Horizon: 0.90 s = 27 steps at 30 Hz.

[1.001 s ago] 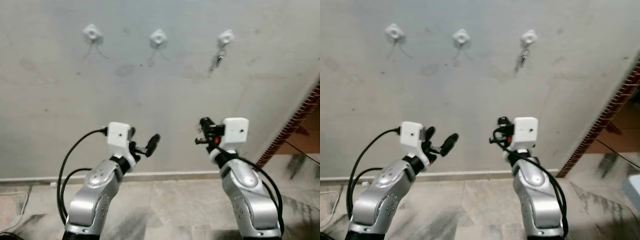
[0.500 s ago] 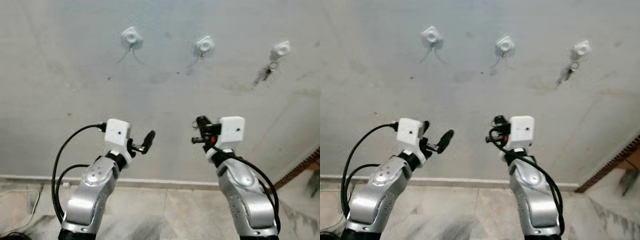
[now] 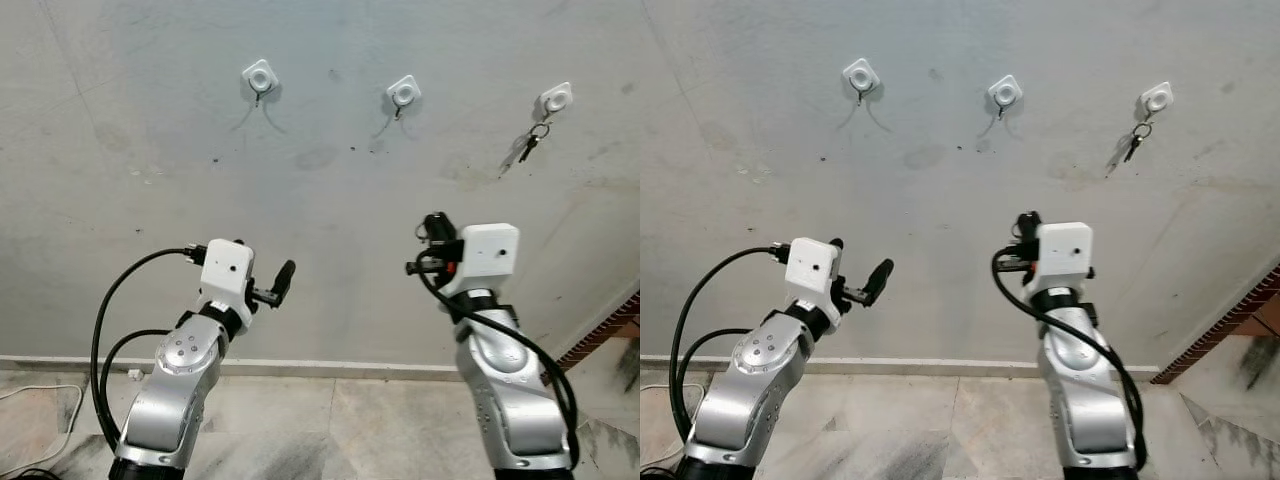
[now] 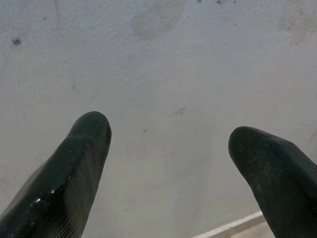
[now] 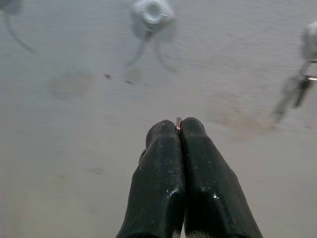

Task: Hang keys on a hook

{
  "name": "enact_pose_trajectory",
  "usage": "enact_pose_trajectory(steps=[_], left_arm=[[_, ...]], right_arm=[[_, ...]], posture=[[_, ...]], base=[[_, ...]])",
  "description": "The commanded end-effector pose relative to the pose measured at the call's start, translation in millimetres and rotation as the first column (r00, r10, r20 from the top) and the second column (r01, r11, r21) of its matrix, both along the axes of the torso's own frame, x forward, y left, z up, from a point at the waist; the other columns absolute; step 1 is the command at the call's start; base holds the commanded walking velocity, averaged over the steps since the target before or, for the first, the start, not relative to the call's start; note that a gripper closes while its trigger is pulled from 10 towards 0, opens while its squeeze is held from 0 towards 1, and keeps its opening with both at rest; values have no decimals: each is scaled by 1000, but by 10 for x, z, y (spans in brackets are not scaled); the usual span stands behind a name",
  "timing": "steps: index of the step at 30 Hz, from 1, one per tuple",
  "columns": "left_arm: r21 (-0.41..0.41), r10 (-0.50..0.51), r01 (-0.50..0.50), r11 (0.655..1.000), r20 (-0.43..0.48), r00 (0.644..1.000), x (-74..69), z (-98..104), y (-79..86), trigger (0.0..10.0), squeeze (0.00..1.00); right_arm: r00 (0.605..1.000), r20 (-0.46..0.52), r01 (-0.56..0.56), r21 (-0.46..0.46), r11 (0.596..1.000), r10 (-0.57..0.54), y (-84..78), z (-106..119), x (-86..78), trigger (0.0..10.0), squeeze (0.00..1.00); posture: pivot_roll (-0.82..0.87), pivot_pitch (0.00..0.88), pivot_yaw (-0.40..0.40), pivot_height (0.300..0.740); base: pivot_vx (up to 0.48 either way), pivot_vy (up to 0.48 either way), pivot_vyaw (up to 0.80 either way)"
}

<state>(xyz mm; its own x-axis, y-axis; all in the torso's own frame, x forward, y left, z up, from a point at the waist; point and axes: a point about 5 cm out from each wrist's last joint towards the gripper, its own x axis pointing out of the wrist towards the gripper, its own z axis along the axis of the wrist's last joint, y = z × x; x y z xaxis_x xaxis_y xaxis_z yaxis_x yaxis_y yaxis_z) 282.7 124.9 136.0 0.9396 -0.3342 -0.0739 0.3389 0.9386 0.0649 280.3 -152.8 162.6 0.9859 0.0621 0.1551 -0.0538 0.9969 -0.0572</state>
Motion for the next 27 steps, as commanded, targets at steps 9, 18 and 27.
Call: enact_pose_trajectory(steps=[9, 18, 27], left_arm=[[14, -54, 54, 998, -24, 998, -16, -39, -11, 10000, 0], [-54, -80, 79, 995, -23, 997, -14, 15, -34, 10000, 0], [-61, -109, 108, 992, -19, 994, -31, 29, -52, 10000, 0]], right_arm=[[1000, 20, 3, -99, 995, -1, -360, 91, -98, 10000, 0], [999, 2, -48, -112, 992, 49, -447, 131, -69, 10000, 0], [996, 4, -83, -68, 994, 84, -287, 110, -76, 10000, 0]], posture=[[120, 0, -21, 740], [129, 0, -27, 740], [136, 0, -21, 740]], base=[[0, 0, 0], [0, 0, 0], [299, 0, 0]])
